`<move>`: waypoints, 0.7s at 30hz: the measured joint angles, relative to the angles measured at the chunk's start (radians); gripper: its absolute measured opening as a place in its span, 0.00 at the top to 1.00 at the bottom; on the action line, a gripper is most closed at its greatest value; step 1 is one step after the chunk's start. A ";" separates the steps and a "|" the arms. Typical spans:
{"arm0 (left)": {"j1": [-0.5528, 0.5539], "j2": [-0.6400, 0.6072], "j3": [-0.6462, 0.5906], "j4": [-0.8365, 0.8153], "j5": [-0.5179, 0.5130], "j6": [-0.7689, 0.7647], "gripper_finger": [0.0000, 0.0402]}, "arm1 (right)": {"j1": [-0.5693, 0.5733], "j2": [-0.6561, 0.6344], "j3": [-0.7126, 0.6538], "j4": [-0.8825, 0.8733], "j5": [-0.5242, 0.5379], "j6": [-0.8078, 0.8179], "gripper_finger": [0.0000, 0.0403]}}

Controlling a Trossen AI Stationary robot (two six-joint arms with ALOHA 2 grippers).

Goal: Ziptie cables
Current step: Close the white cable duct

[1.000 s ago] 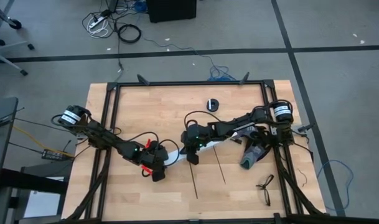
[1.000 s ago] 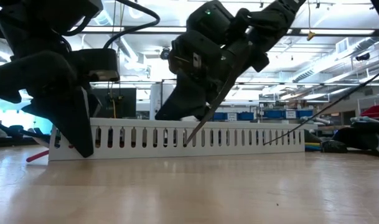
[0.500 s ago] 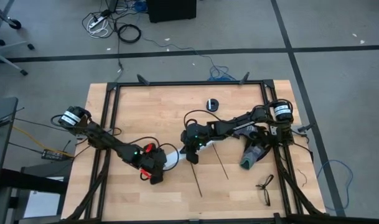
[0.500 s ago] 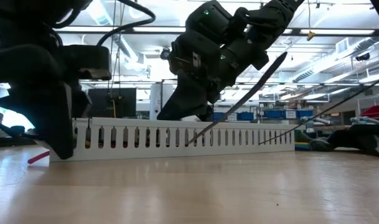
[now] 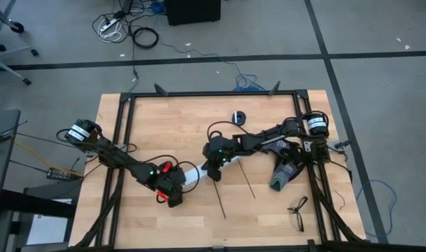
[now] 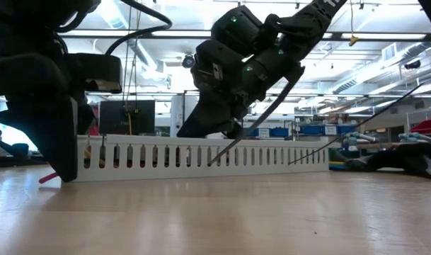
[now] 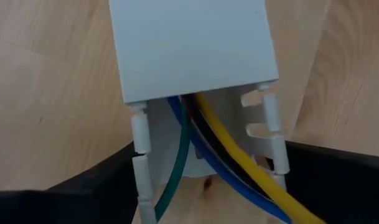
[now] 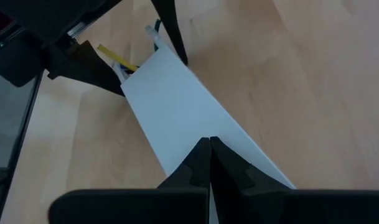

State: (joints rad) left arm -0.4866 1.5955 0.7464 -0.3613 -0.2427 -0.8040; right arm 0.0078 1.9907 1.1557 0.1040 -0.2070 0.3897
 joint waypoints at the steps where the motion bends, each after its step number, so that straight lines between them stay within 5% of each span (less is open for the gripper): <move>1: 0.000 0.000 0.000 -0.001 -0.001 0.003 0.22 | -0.002 0.000 0.000 0.004 -0.004 0.001 1.00; 11: 0.002 0.000 -0.002 -0.008 -0.015 0.018 0.34 | -0.010 -0.047 -0.006 0.105 -0.004 -0.051 1.00; 21: 0.002 0.000 -0.002 -0.021 -0.016 0.018 0.38 | -0.028 -0.137 -0.002 -0.058 -0.045 -0.130 1.00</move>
State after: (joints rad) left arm -0.4843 1.5959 0.7448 -0.3828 -0.2588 -0.7856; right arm -0.0200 1.8542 1.1542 0.0457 -0.2516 0.2595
